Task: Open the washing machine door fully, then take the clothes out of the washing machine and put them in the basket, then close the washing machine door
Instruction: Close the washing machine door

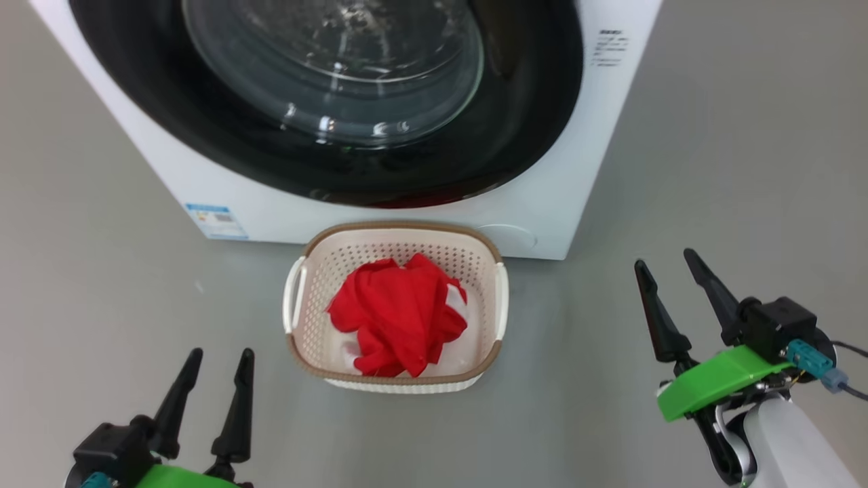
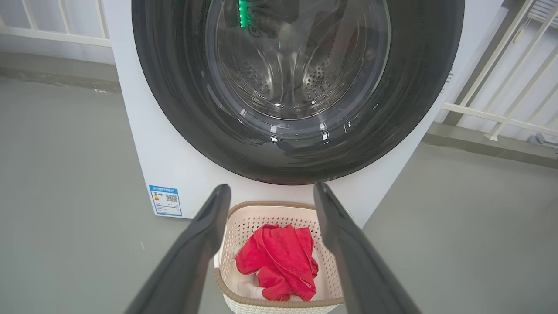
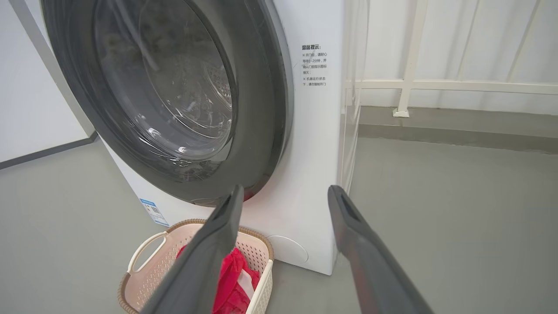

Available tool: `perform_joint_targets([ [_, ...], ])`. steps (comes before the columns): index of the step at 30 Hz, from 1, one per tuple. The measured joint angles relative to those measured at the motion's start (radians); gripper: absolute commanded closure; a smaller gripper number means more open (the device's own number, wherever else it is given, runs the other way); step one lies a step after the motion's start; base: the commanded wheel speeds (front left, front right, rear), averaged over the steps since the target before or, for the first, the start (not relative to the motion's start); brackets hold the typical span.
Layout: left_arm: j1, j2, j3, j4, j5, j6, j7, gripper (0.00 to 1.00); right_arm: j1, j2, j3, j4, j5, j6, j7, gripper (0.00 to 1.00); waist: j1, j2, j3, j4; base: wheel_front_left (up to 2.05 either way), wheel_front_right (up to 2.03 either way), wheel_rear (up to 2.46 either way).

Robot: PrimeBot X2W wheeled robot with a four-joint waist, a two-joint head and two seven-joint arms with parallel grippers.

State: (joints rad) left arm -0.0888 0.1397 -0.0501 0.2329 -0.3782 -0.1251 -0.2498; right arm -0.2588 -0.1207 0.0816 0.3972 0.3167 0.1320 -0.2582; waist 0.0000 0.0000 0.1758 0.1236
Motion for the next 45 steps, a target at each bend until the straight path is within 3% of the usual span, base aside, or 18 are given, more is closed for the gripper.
perform_joint_targets([
  [23,0.094,0.019,0.097,-0.003,0.019,0.0,0.0,0.0,0.148,-0.005,-0.02,-0.046,0.009,0.0,0.0,0.0,0.0,0.0001,-0.09,-0.163,0.0,0.0,0.0],
  [45,0.176,0.019,0.138,-0.03,0.052,0.0,0.0,0.0,0.275,-0.006,-0.073,-0.067,0.026,0.0,0.0,0.0,0.0,0.0,-0.143,-0.204,0.0,0.0,0.0],
])
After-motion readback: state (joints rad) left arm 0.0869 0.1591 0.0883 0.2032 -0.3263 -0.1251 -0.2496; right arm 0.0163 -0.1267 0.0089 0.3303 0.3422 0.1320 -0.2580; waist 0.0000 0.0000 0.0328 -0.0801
